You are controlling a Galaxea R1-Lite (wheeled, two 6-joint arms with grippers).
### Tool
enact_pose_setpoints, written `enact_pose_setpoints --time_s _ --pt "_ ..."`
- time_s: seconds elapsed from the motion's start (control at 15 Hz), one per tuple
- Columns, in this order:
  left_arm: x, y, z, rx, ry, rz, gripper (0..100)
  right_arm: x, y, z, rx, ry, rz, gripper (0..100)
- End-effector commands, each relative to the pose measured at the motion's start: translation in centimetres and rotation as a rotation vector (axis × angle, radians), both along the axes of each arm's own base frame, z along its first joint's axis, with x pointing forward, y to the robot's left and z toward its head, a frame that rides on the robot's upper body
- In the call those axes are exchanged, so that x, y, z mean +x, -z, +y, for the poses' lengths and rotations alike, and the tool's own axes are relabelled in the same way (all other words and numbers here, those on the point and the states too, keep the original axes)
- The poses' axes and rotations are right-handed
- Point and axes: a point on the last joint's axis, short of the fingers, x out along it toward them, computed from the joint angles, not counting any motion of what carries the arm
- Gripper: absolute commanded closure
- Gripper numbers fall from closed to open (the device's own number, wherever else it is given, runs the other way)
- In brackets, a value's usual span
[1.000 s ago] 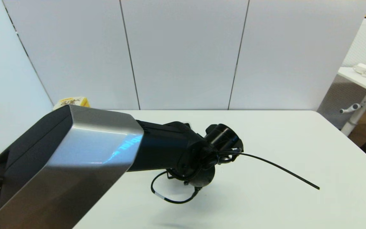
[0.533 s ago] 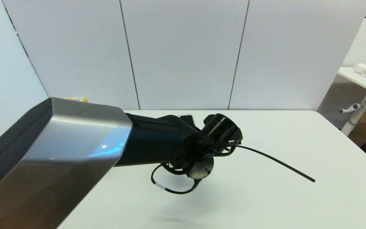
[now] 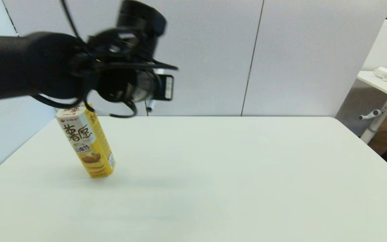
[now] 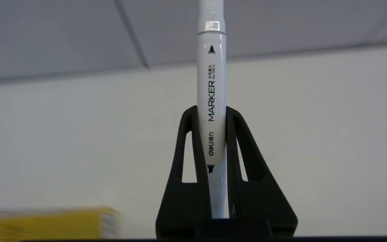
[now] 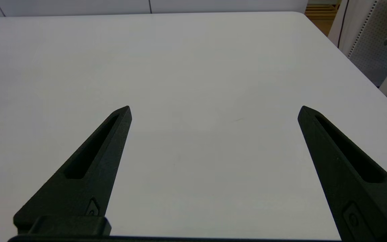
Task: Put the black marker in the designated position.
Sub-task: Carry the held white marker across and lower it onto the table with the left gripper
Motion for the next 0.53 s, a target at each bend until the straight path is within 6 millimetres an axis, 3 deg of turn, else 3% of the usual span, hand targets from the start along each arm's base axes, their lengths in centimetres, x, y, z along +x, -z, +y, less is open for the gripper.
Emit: enact_pose_setpoints --time_s 0.07,0.13,0.33,0.53 --pt "-4.5 -12.1 13.8 0.086 -0.115 -0.476 100 0.0 0.0 0.0 0.000 -0.001 0.001 0" --pt "-6.1 -13.5 15.8 0.077 -0.195 -0.547 100 0.0 0.0 0.0 0.000 0.000 -0.001 0" --pt "-9.7 -14.3 21.2 0.163 -0.509 -0.563 100 0.0 0.0 0.0 0.000 -0.001 -0.001 0" --pt "-11.8 -12.7 23.7 0.242 -0.735 -0.478 100 0.0 0.0 0.0 0.000 0.000 -0.001 0"
